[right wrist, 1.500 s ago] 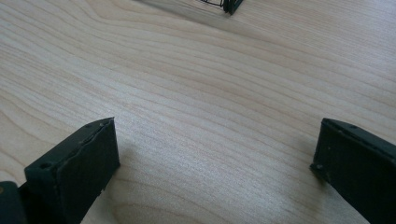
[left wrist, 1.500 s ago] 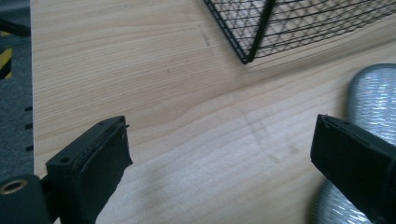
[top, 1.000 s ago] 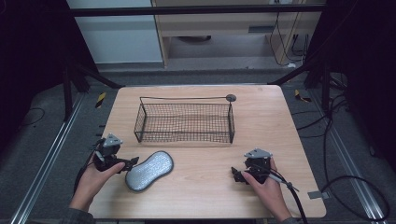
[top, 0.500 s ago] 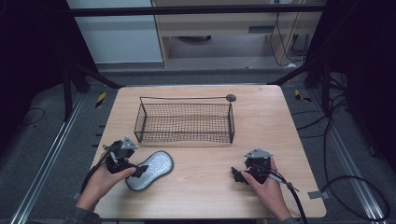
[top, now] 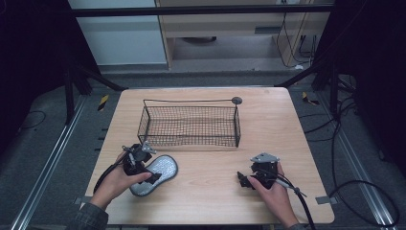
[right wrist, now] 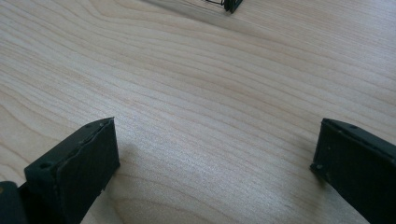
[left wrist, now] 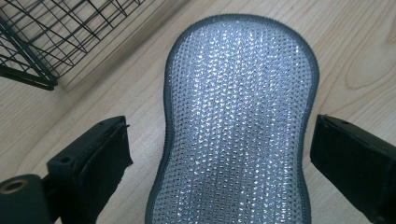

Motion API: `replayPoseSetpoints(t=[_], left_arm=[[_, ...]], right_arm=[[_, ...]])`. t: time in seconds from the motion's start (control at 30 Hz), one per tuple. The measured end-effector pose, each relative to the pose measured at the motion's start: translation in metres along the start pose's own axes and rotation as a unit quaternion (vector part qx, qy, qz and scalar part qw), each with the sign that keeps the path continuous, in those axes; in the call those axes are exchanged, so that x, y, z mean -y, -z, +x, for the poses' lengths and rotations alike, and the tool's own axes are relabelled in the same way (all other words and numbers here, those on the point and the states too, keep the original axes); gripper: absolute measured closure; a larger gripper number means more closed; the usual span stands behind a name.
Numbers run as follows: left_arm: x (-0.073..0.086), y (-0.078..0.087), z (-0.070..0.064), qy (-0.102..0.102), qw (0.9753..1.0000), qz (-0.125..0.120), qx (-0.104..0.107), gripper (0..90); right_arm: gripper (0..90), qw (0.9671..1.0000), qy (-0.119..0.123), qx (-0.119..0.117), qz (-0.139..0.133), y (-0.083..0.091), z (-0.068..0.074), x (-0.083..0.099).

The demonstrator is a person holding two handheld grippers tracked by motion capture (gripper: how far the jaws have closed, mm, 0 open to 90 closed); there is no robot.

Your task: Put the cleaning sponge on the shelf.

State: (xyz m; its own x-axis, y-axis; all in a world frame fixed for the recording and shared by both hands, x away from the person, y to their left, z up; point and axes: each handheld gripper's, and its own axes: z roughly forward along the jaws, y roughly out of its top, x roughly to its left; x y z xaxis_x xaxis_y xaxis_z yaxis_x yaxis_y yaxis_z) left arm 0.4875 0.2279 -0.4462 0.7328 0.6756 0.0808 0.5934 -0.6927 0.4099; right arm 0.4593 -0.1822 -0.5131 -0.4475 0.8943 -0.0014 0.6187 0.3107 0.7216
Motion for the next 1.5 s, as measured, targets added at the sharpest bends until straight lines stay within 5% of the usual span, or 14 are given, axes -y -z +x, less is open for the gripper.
replayPoseSetpoints(t=[1.5], left_arm=[[-0.006, -0.025, 0.0, -0.03, 0.9951, 0.083, 0.044, 4.0]], right_arm=[[0.4, 1.0, 0.003, -0.001, 0.0, 0.0, 0.0, 0.0]])
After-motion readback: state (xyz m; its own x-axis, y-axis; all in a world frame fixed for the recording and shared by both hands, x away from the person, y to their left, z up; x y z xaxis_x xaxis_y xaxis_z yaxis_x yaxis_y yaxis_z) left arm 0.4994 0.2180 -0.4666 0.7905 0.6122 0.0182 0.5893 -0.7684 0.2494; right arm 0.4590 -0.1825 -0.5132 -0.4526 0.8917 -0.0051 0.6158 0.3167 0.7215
